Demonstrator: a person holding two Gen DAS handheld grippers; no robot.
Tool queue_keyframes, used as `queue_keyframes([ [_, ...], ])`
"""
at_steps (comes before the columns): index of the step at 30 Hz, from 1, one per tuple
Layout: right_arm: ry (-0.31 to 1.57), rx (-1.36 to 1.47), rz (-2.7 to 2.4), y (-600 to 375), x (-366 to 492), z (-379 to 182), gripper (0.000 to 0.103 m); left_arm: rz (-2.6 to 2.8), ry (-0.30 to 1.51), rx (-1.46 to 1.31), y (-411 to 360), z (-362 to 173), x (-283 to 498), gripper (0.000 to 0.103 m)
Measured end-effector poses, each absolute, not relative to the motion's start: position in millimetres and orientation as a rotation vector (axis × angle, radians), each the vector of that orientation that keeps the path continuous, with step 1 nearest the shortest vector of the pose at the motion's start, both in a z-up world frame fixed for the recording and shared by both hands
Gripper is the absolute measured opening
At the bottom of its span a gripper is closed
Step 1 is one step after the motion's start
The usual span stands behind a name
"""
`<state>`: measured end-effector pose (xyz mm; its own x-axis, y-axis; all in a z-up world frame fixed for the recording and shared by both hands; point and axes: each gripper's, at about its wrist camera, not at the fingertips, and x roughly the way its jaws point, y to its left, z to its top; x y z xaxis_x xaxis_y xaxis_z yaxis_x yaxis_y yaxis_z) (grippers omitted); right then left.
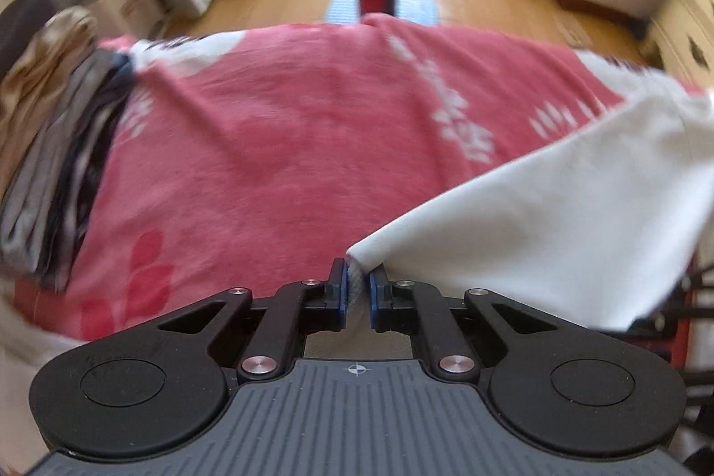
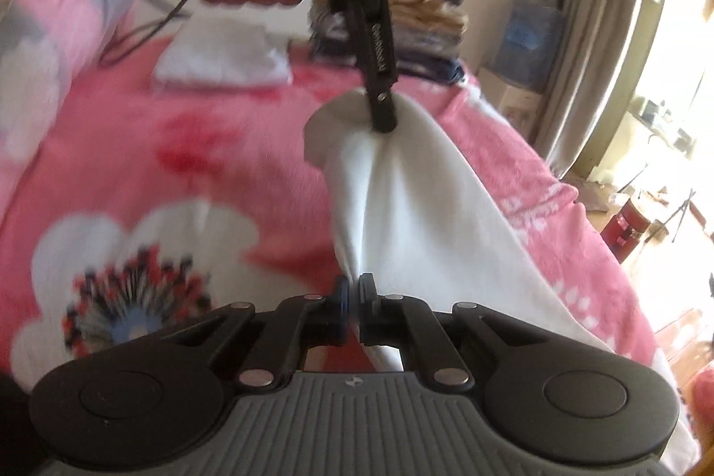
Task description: Fold clothes
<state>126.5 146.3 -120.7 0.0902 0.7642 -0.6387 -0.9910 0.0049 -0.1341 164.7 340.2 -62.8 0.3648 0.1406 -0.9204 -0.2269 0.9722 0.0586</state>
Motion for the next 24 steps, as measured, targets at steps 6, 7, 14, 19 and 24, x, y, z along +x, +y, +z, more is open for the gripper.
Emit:
queue_keyframes([
  [6, 0.432, -0.601, 1.406, 165, 122, -123, 0.004, 0.290, 1.118, -0.048, 345, -58, 171, 0.007],
  [7, 0.435, -0.590, 1.389, 167, 123, -124, 0.004, 0.293, 1.107, -0.030, 346, -58, 175, 0.007],
  [14, 0.550, -0.523, 1.344, 169, 142, -131, 0.040, 0.323, 1.120, 0.114, 345, -96, 196, 0.009],
  [19, 0.649, -0.402, 1.379, 129, 169, -108, 0.043, 0.320, 1.160, 0.150, 344, -120, 192, 0.025],
  [24, 0.738, -0.319, 1.332, 61, 228, -70, 0.043, 0.384, 1.127, 0.173, 350, -92, 184, 0.058],
])
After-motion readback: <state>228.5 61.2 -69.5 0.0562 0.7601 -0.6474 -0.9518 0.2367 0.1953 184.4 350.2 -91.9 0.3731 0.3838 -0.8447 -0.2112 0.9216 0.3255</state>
